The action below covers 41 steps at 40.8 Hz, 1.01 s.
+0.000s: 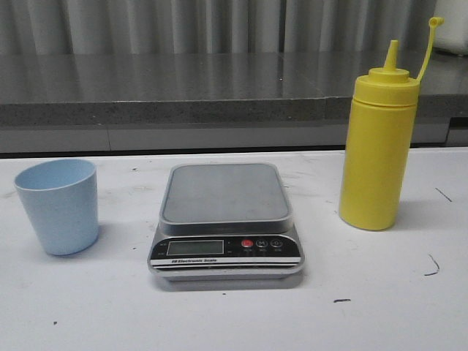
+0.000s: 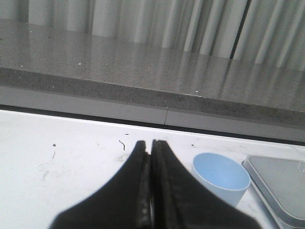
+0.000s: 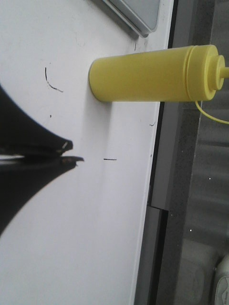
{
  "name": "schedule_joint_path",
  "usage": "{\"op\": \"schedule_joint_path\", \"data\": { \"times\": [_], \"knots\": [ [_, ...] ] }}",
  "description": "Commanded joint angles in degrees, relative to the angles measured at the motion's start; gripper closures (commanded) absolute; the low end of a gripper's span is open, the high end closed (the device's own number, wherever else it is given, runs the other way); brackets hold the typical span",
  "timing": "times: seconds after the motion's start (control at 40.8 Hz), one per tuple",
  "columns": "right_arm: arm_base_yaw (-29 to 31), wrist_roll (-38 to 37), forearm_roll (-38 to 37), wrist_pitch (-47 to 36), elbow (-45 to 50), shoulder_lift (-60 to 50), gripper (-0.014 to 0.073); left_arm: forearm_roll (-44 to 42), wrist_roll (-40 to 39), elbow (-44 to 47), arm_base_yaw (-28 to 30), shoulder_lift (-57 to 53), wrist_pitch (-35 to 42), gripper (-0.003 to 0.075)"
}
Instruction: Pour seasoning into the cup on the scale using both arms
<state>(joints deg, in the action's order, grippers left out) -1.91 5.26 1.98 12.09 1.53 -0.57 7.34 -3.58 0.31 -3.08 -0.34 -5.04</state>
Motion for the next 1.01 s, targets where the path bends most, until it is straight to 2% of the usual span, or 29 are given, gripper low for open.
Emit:
{"op": "schedule_joint_path", "data": {
  "times": [0.0,0.736,0.981],
  "knots": [
    [-0.2,0.5,-0.3,-4.5,-0.3,-0.9,0.0701,0.6,-0.4,1.3,0.3,-0.9,5.0,0.074],
    [-0.2,0.5,-0.3,-4.6,-0.3,-0.9,0.0701,0.6,-0.4,1.3,0.3,-0.9,5.0,0.074],
    [-0.2,0.5,-0.3,-7.7,-0.3,-0.9,0.0701,0.6,-0.4,1.3,0.3,-0.9,5.0,0.074]
  ]
}}
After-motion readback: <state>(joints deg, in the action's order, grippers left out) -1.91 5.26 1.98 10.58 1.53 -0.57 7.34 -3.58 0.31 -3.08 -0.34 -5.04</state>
